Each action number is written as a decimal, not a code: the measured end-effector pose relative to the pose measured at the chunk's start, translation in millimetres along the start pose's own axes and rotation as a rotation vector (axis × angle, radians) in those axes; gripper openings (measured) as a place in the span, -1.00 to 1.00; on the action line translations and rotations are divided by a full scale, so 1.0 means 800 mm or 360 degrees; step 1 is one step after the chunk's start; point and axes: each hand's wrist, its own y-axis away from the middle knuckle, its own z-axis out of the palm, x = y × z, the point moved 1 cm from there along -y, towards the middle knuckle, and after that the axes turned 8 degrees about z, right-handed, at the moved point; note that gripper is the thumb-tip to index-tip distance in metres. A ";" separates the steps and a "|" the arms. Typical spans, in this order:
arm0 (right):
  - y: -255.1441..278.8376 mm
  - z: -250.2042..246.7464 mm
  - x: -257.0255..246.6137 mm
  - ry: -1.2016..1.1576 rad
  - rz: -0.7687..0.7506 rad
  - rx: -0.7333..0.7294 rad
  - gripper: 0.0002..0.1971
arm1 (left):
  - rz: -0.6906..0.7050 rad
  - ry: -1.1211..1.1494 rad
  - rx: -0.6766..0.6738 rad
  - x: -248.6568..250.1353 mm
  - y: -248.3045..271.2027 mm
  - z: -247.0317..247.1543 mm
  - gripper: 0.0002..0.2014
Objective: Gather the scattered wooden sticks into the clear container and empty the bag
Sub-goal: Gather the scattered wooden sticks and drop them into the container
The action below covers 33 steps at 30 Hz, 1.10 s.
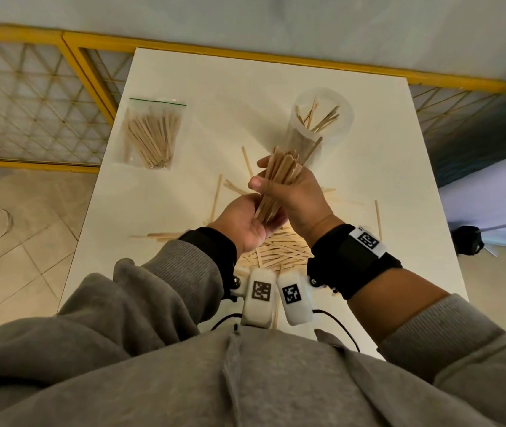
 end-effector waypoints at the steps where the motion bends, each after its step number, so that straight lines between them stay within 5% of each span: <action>1: -0.002 -0.001 0.005 0.0059 0.0046 0.0017 -0.77 | 0.0009 -0.0020 -0.0024 -0.002 -0.003 0.001 -0.72; 4: -0.007 -0.003 0.012 0.0110 0.0113 0.0057 -0.93 | -0.0008 -0.0106 -0.0043 -0.007 -0.010 0.005 -0.69; 7: -0.028 -0.023 -0.023 0.0033 -0.0065 0.0211 -0.93 | 0.0088 -0.0456 -0.0091 -0.002 -0.023 -0.012 -0.61; 9: -0.048 -0.048 -0.067 -0.0092 -0.0303 0.0421 -0.92 | 0.0322 -0.0797 -0.0114 0.013 -0.032 -0.024 -0.56; 12: -0.087 -0.089 -0.117 -0.0251 -0.0586 0.0686 -0.93 | 0.0750 -0.1450 0.0147 0.040 -0.056 -0.040 -0.50; 15: -0.122 -0.111 -0.112 -0.0045 -0.0472 0.0691 -0.85 | 0.0962 -0.2105 0.0376 0.056 -0.101 -0.065 -0.38; 18: -0.128 -0.132 -0.073 0.0126 -0.0419 0.0633 -0.65 | 0.0868 -0.2700 0.0252 0.048 -0.137 -0.078 -0.24; 21: -0.109 -0.162 -0.029 -0.0024 -0.0488 0.0999 -0.77 | 0.0781 -0.3025 -0.0037 0.029 -0.145 -0.063 -0.34; 23: -0.094 -0.177 0.008 0.0073 -0.0303 0.1250 -0.89 | 0.0834 -0.3046 -0.0185 0.019 -0.143 -0.046 -0.38; 25: -0.085 -0.177 0.053 0.0496 0.0033 0.1088 -0.85 | 0.0908 -0.3113 -0.0295 0.007 -0.141 -0.035 -0.40; 27: -0.082 -0.166 0.090 0.0942 0.0206 0.0645 -0.75 | 0.0955 -0.3094 -0.0409 -0.006 -0.138 -0.029 -0.41; 30: -0.074 -0.135 0.122 0.1665 -0.0009 0.0098 -0.61 | 0.1094 -0.3008 -0.0543 -0.026 -0.121 -0.030 -0.42; 33: -0.050 -0.114 0.133 0.2159 -0.0197 0.0026 -0.45 | 0.1142 -0.2972 -0.0775 -0.045 -0.101 -0.040 -0.41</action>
